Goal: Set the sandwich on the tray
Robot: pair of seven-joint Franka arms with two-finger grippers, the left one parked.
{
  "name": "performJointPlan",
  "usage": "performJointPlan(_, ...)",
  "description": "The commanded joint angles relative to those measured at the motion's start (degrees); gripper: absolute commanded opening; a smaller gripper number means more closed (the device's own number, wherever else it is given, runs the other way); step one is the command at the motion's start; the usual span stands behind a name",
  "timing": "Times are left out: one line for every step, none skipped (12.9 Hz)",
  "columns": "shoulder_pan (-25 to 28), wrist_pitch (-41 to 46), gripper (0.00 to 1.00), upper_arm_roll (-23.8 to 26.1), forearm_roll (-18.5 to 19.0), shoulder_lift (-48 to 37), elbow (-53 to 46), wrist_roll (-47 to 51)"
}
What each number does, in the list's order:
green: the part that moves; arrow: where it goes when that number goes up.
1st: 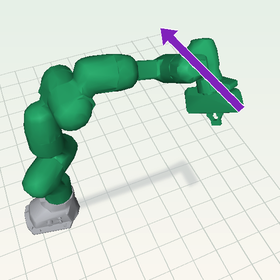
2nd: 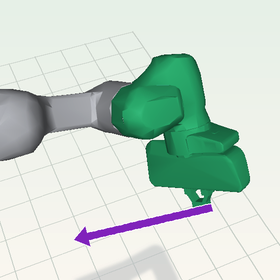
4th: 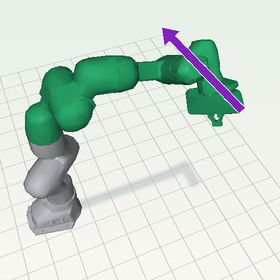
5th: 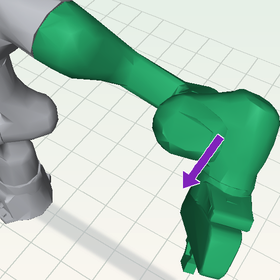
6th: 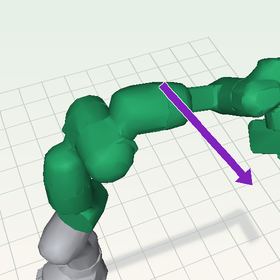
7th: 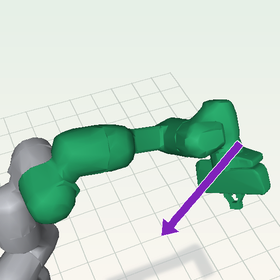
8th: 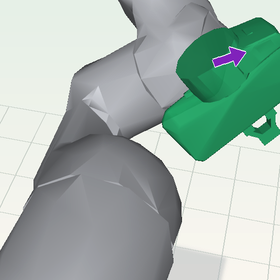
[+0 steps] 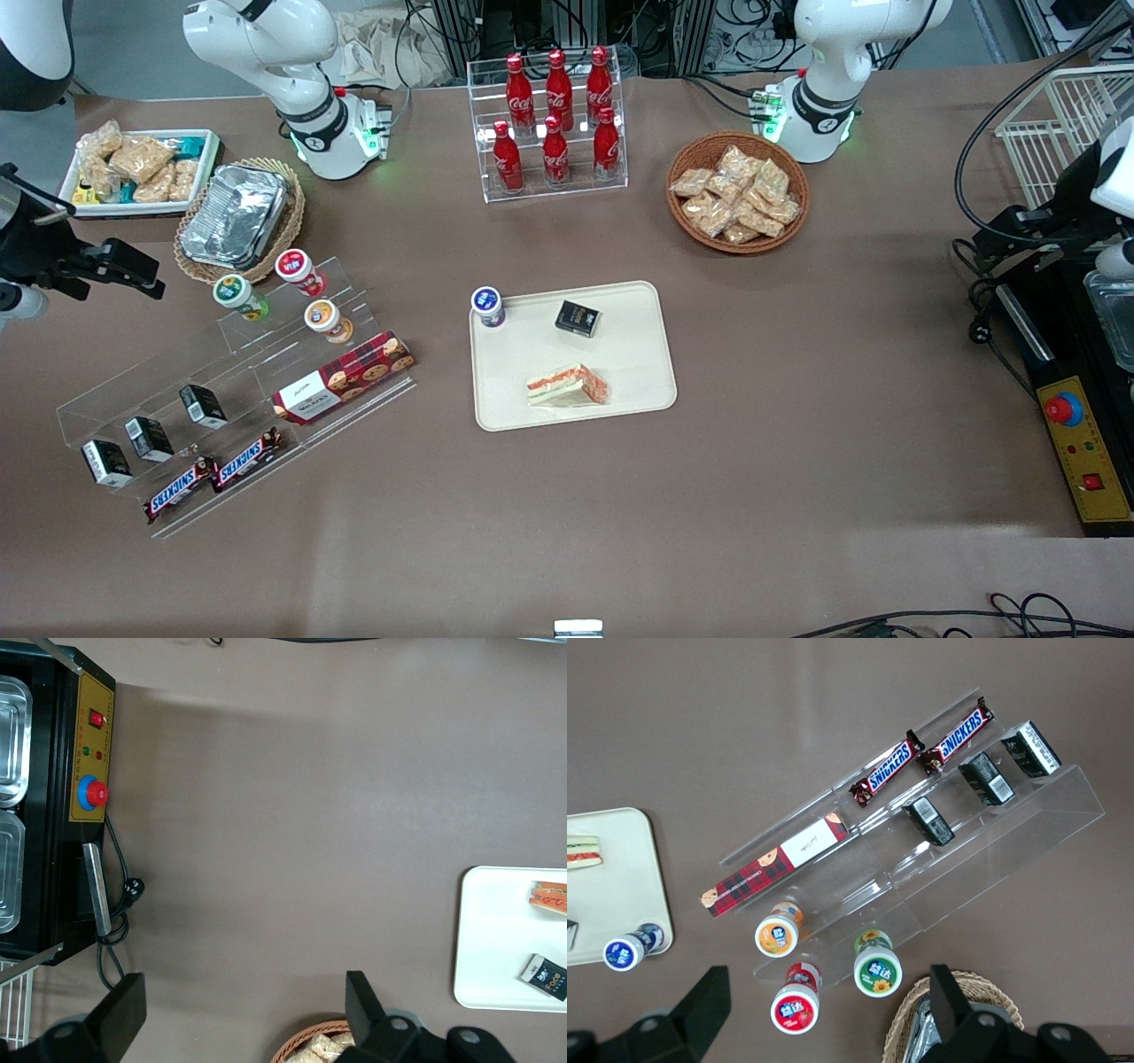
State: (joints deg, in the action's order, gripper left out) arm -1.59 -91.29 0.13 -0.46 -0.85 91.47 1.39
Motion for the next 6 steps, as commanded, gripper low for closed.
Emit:
performJointPlan(-1.3, 0.6, 1.00, 0.6, -1.1, -0.7, 1.1, 0.7)
performJointPlan(-1.8, 1.2, 1.00, 0.3, -1.6, -0.4, 1.0, 0.5)
performJointPlan(-1.6, 1.6, 1.00, 0.3, -2.0, 0.3, 0.0, 0.5)
performJointPlan(-1.4, 1.6, 1.00, 0.3, -2.0, 0.9, -0.8, 0.5)
performJointPlan(-1.4, 1.6, 1.00, 0.2, -1.9, 1.0, -0.7, 0.5)
performJointPlan(-1.4, 1.8, 1.00, 0.3, -1.9, 1.0, -0.5, 0.6)
